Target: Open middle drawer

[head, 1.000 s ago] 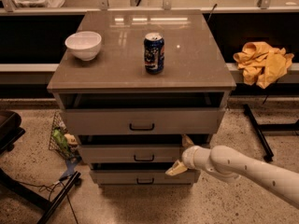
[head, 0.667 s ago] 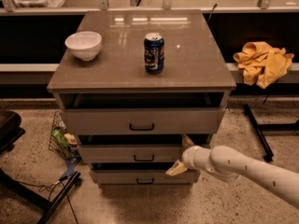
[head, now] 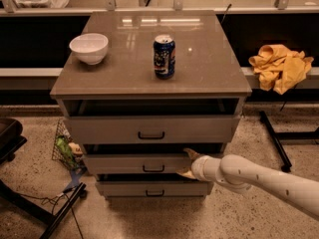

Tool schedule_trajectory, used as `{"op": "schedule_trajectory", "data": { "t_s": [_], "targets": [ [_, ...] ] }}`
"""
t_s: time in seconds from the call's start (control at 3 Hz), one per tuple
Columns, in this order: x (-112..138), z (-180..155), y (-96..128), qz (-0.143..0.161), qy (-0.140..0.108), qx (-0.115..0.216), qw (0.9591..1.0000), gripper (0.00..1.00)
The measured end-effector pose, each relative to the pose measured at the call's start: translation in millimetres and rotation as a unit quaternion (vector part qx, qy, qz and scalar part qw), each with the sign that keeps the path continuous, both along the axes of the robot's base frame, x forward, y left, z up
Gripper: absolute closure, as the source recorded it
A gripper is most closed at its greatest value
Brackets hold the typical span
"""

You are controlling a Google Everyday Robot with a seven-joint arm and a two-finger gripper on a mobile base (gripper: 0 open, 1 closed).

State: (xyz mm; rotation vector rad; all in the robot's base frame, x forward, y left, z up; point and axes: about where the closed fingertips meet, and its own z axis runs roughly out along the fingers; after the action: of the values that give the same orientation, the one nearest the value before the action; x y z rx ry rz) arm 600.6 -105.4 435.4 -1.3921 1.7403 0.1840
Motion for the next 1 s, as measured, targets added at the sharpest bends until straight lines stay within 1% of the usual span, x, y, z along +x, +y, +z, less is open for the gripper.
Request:
{"op": "schedule_trajectory", "data": {
  "t_s": [0.33,0.67,1.0],
  "targets": [
    [-0.2,-0.6,2.5,0.002,0.001,0.001,1.0,0.76],
    [-0.2,-0.9,3.7,0.003,0.001,0.001,1.0,0.98],
    [-0.3,-0.9,3.6,0.002,0.001,0.001,1.0,1.0]
  ]
}}
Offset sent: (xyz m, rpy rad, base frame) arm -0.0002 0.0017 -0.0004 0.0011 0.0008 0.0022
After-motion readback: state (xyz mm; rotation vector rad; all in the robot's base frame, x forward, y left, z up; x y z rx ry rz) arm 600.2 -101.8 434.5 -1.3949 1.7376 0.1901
